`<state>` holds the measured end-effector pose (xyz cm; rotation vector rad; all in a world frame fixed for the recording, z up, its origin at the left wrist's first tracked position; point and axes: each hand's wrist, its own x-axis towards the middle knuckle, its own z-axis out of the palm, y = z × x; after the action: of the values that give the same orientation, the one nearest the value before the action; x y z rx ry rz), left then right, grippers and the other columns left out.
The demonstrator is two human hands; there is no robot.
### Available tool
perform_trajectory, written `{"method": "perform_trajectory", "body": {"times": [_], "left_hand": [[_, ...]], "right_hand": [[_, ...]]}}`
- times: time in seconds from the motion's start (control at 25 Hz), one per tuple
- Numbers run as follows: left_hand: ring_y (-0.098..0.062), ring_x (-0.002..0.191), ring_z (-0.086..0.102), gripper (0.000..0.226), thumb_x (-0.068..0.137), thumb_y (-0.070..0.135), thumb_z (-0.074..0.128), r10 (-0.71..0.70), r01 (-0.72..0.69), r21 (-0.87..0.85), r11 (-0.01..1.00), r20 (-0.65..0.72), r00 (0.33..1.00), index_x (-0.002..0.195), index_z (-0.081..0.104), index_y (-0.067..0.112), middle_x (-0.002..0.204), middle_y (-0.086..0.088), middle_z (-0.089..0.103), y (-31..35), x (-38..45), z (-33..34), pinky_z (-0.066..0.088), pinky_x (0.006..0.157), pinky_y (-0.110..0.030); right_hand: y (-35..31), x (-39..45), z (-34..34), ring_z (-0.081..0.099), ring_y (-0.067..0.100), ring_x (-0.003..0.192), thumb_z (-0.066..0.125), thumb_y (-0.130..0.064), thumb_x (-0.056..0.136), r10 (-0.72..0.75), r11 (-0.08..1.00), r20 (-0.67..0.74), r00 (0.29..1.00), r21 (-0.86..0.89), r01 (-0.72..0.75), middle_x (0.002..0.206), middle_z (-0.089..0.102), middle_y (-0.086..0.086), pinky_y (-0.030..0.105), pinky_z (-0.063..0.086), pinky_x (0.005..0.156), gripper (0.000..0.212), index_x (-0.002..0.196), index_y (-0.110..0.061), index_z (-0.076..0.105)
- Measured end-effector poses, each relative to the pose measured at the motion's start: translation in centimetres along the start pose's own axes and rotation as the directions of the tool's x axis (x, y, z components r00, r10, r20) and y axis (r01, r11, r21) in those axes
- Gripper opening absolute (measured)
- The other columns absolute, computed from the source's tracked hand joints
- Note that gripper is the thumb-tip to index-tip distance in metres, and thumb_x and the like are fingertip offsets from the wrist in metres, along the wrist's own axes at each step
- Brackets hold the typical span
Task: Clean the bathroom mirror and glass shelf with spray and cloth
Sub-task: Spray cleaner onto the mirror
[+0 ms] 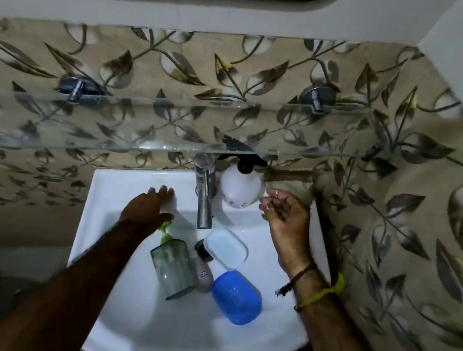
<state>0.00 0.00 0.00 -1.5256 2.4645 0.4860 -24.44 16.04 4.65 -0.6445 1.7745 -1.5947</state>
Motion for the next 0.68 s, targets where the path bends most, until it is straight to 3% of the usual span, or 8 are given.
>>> {"method": "perform_trajectory", "body": {"times": [0.12,0.2,0.28,0.4,0.52,0.68], "left_hand": [[-0.034,0.122,0.053,0.064,0.097,0.026,0.057,0.043,-0.046,0.107,0.993,0.038,0.998,0.154,0.029,0.019,0.141,-0.014,0.050,0.0,0.5,-0.7,0.042,0.103,-0.038],[-0.031,0.125,0.053,0.058,0.098,0.021,0.055,0.043,-0.050,0.136,0.989,0.050,0.998,0.152,0.033,0.018,0.140,-0.011,0.053,-0.1,0.8,-1.0,0.042,0.101,-0.035],[-0.029,0.125,0.054,0.053,0.097,0.018,0.056,0.065,-0.069,0.107,0.992,0.042,0.997,0.148,0.038,0.016,0.137,-0.009,0.057,-0.7,1.2,-0.9,0.043,0.098,-0.034],[-0.028,0.125,0.055,0.050,0.097,0.012,0.055,0.060,-0.060,0.028,0.998,-0.033,0.998,0.146,0.042,0.016,0.136,-0.008,0.059,-0.8,1.2,-0.9,0.044,0.098,-0.034],[-0.029,0.124,0.054,0.054,0.100,0.010,0.050,0.094,-0.091,0.076,0.993,-0.040,0.995,0.151,0.032,0.016,0.137,-0.011,0.053,-0.6,0.4,-0.8,0.045,0.100,-0.036],[-0.030,0.128,0.050,0.054,0.102,0.014,0.048,0.127,-0.126,0.144,0.981,0.007,0.992,0.152,0.028,0.014,0.144,-0.012,0.048,-0.2,-0.1,-1.7,0.042,0.102,-0.036]], "right_hand": [[0.4,1.5,2.1,0.059,0.012,0.113,0.077,-0.005,0.083,-0.037,0.991,0.034,0.999,-0.124,0.041,0.120,0.063,-0.002,0.022,0.047,0.096,0.051,0.128,-0.014,0.055],[0.4,2.5,4.1,0.055,0.016,0.123,0.080,-0.015,0.080,-0.072,0.977,0.059,0.996,-0.197,0.082,0.131,0.059,0.002,0.029,0.044,0.103,0.058,0.131,-0.013,0.053],[0.6,3.6,5.2,0.058,0.019,0.120,0.077,-0.024,0.081,-0.152,0.950,0.063,0.986,-0.267,0.163,0.126,0.063,0.004,0.035,0.046,0.104,0.046,0.122,-0.013,0.059],[0.2,4.4,6.1,0.062,0.019,0.107,0.074,-0.011,0.087,-0.204,0.941,0.023,0.979,-0.273,0.202,0.108,0.067,0.004,0.039,0.049,0.100,0.021,0.105,-0.013,0.064],[0.2,3.6,6.4,0.063,0.019,0.102,0.074,-0.008,0.087,-0.209,0.943,-0.040,0.977,-0.273,0.191,0.104,0.067,0.008,0.034,0.049,0.095,0.023,0.106,0.002,0.066],[-1.2,-2.0,5.8,0.065,0.001,0.091,0.073,-0.005,0.086,-0.290,0.937,-0.120,0.950,-0.238,0.256,0.096,0.070,0.001,0.017,0.049,0.087,0.025,0.110,-0.003,0.066]]}}
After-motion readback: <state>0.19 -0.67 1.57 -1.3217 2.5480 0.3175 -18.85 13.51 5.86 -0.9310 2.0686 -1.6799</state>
